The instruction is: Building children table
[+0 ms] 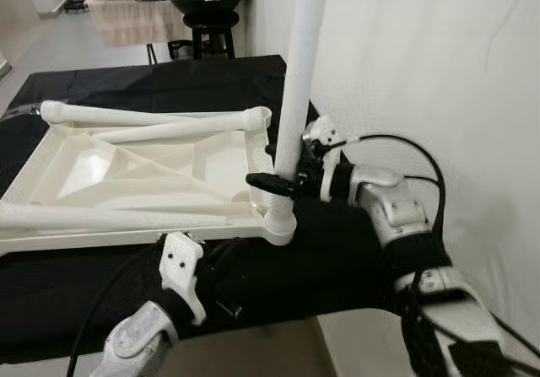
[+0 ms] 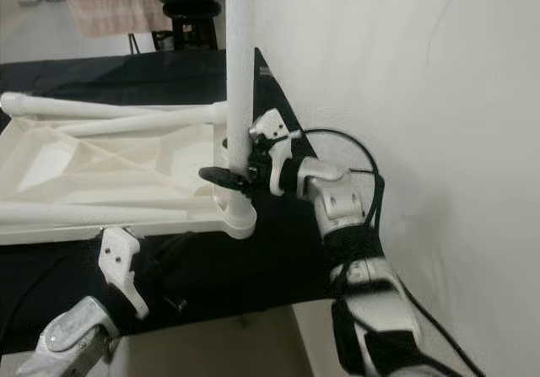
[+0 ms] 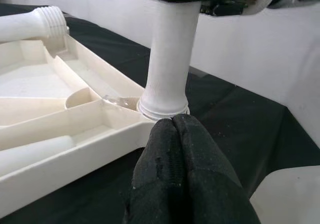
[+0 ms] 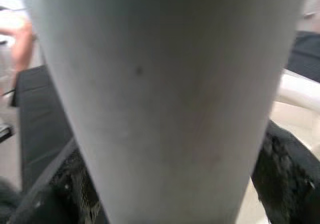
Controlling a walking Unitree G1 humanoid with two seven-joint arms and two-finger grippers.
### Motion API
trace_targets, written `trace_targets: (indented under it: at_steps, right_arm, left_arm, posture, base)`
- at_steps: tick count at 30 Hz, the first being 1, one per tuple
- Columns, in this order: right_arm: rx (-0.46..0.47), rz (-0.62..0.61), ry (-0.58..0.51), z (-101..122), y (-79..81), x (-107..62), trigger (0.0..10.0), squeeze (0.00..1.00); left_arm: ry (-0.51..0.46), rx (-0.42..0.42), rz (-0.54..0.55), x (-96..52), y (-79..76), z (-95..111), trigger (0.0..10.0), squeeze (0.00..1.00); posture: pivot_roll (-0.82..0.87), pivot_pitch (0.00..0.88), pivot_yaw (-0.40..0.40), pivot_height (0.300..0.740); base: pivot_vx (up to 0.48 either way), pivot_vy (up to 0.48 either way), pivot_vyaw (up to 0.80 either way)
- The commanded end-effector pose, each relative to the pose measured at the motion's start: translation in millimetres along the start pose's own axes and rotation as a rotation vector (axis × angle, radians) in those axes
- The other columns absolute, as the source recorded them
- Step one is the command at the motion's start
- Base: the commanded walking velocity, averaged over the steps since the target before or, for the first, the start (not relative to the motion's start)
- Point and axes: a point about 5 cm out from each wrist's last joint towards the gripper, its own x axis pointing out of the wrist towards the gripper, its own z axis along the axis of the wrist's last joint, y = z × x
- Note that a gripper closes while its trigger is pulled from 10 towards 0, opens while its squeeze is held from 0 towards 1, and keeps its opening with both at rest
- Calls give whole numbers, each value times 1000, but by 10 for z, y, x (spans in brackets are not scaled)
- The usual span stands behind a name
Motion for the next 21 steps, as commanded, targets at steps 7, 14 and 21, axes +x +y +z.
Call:
trace_targets:
  at_steps: [7,14,21]
  right_arm:
    - [92,150,65,-88,10,33,0,0]
    - [83,123,45,-123,-46,-32,0,0]
    - [29,-41,9,-155,-155,-158,0,0]
  left_arm:
    - [20,-9,1,-14,-27,-44,10000,0]
    - [21,-10,-1,-15,-36,-45,10000,0]
    - [21,-10,0,-20,-40,-44,10000,0]
  posture:
    - [36,38,-56,740]
    - [34,37,-56,740]
    - [35,40,-60,740]
  base:
    - [0,0,0]
    - [0,0,0]
    - [0,0,0]
